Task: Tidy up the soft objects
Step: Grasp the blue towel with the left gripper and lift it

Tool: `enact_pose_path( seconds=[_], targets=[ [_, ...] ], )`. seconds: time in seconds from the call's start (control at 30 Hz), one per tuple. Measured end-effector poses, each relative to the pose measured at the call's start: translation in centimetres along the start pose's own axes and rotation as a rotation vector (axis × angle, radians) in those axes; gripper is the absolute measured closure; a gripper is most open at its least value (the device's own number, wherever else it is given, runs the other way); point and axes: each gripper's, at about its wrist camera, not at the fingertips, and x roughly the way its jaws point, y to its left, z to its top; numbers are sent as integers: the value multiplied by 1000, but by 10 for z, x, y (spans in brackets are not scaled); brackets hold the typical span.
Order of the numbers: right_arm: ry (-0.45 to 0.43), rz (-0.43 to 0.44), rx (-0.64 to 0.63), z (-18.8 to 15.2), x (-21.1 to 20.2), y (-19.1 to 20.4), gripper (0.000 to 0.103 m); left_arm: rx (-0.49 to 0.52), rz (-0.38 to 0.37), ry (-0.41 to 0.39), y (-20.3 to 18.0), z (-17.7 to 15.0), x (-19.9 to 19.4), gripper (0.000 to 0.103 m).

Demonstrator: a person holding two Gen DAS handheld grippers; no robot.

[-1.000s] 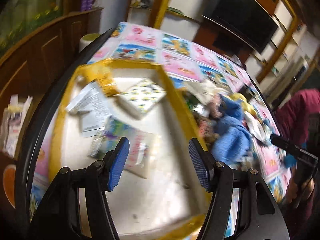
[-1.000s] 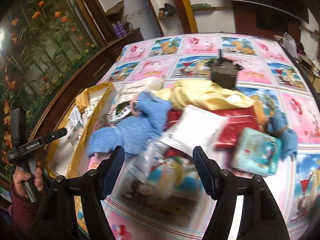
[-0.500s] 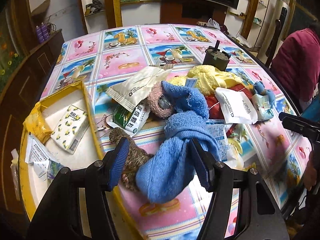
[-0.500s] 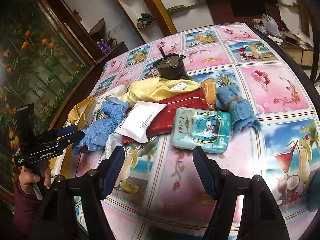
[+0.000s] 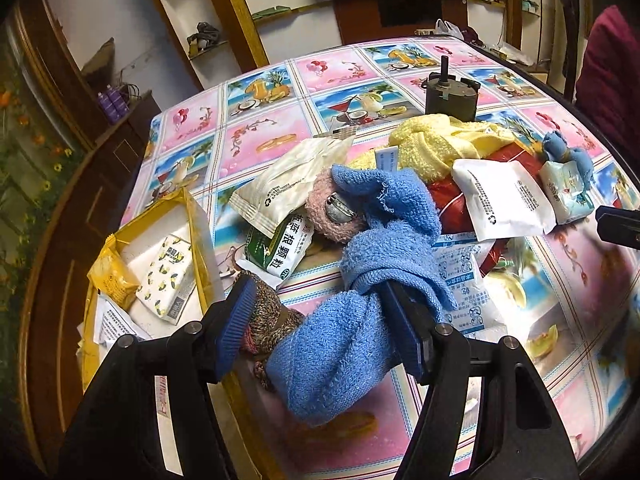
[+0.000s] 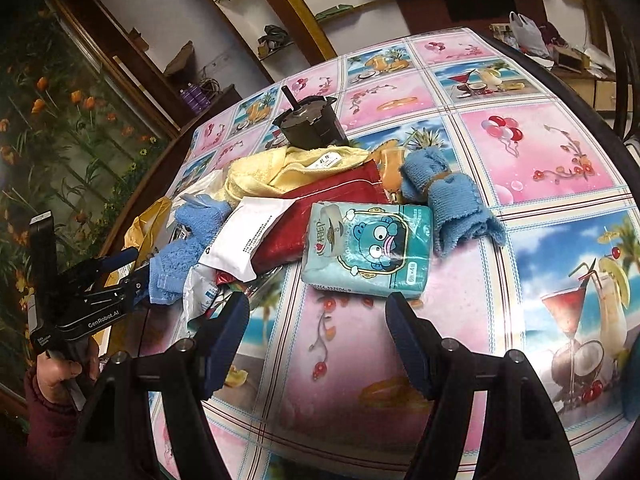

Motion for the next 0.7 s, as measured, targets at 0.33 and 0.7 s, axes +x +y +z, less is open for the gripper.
enact_pose_path(
  seconds=[0.33, 0.7],
  targets=[
    [12, -4, 4, -2, 5, -1, 32, -3, 6, -8, -1, -1, -1, 38],
    [20, -6, 11, -3, 9, -3, 32, 3, 22, -17, -1, -1, 0, 36]
  ],
)
